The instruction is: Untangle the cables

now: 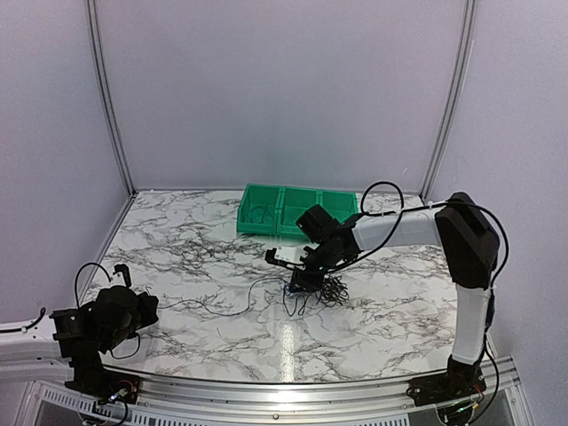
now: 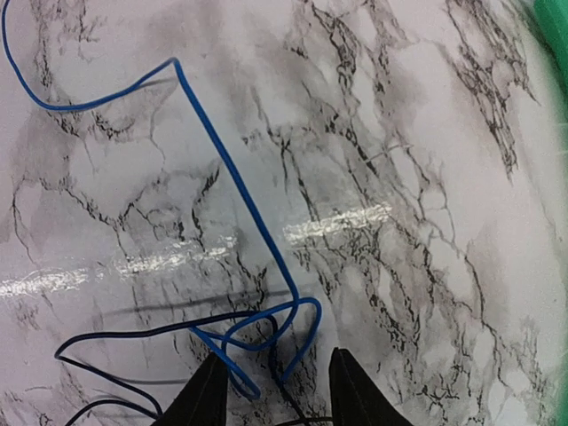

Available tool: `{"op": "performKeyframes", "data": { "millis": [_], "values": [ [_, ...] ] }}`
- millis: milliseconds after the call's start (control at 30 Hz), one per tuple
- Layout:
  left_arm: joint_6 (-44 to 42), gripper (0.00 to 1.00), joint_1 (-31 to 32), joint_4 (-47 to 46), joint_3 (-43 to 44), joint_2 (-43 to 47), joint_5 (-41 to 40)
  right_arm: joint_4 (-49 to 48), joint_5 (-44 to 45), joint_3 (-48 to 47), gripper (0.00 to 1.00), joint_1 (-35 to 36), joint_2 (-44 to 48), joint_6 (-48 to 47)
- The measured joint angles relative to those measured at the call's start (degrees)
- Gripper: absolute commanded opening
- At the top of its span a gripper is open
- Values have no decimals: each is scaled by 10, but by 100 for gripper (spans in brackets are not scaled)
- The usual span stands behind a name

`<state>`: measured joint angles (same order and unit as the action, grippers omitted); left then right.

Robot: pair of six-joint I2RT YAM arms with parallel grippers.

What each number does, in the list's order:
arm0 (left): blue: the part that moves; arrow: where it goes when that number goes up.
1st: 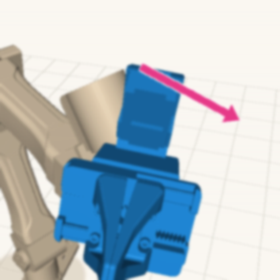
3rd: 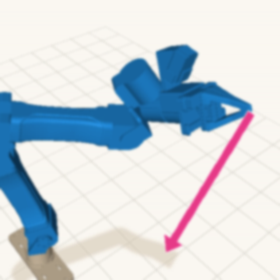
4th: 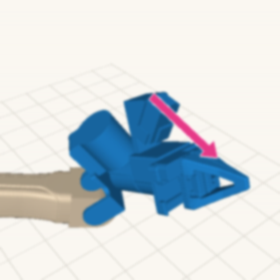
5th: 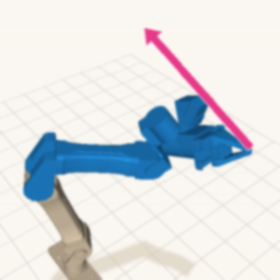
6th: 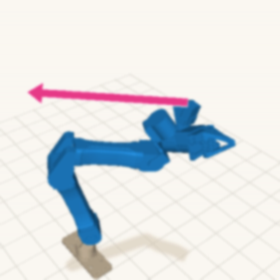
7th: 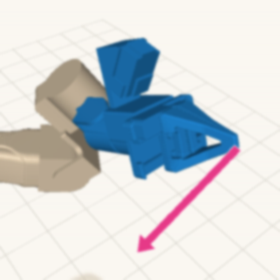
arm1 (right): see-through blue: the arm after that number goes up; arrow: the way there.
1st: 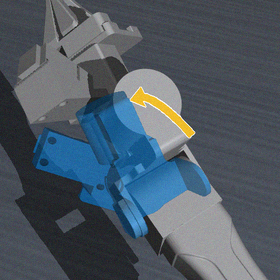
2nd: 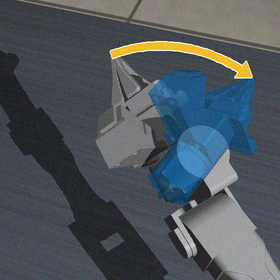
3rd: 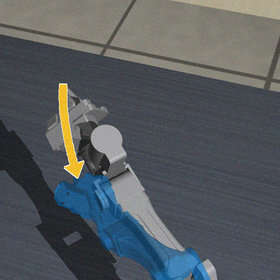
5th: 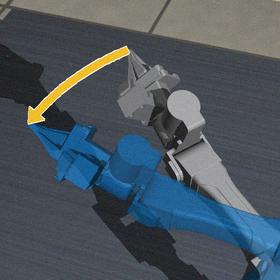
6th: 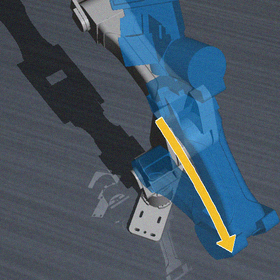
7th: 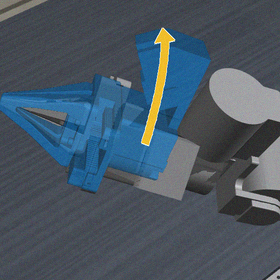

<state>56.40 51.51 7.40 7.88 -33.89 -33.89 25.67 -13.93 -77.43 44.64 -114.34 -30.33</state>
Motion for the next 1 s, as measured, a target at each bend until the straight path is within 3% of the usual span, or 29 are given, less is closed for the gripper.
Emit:
{"op": "performKeyframes", "data": {
  "millis": [333, 533, 833, 1000],
  "values": [
    [2, 0, -1, -8, -12, -10, 5, 22, 12, -22, 1, 1, -10, 0],
    [2, 0, -2, -23, -15, -24, 11, 46, 23, -23, 0, 1, 26, -3],
    [2, 0, -3, -51, -24, -59, 24, 69, 85, -44, 0, -7, 155, -28],
    [0, 0, -3, -52, -24, -61, 24, 59, 98, -34, 1, -64, 184, -22]
  ]
}}
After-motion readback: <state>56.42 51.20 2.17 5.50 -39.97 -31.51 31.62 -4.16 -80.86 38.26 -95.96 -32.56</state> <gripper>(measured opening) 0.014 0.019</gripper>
